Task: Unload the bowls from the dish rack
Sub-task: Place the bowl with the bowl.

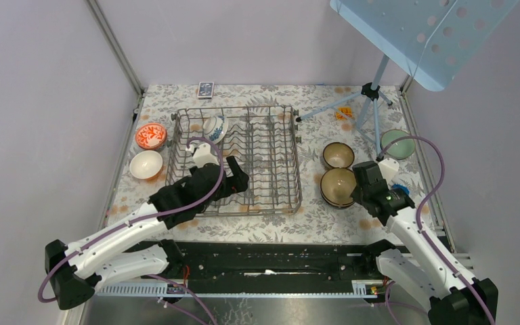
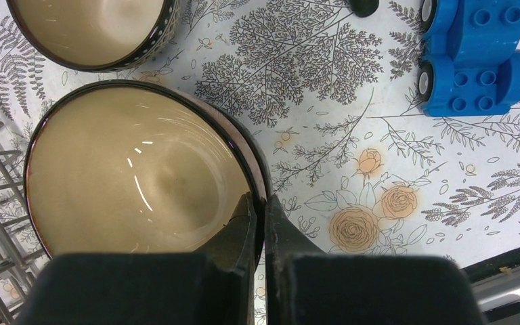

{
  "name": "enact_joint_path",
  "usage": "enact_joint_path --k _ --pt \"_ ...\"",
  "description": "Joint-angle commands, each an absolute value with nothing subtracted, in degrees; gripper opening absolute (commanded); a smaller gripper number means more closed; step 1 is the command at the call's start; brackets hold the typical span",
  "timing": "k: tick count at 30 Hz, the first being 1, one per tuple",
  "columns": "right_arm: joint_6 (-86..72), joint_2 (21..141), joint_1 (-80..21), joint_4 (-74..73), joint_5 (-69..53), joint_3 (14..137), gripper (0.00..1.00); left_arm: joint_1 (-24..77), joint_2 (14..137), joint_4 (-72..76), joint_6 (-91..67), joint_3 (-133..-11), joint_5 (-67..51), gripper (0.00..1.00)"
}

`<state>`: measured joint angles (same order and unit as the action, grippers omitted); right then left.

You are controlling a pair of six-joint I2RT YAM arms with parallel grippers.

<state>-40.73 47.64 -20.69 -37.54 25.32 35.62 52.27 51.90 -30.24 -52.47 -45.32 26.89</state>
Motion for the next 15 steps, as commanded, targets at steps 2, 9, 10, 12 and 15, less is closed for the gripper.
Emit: enact_joint_path --k 2,9,10,12,15 --pt "-43.8 45.8 -20.4 -32.5 23.5 35.0 0.00 52.1 52.3 -27.7 -53.2 -44.9 26.3 0.99" --pt "-44.4 45.1 -20.4 -33.5 22.8 34.7 0.07 52.1 52.6 -27.7 -53.5 -44.9 25.6 0.99" --pt "-44.4 44.9 -20.4 -33.7 22.8 34.8 0.10 52.1 52.6 -27.7 -53.6 -44.8 25.5 0.99" --pt "-44.2 44.3 -20.4 -34.2 23.0 35.2 0.14 52.0 52.6 -27.6 -53.6 -44.7 25.6 0.99" --pt "-43.9 44.0 -20.4 -35.1 23.3 36.1 0.19 52.0 52.7 -27.5 -53.6 -44.7 25.4 0.99"
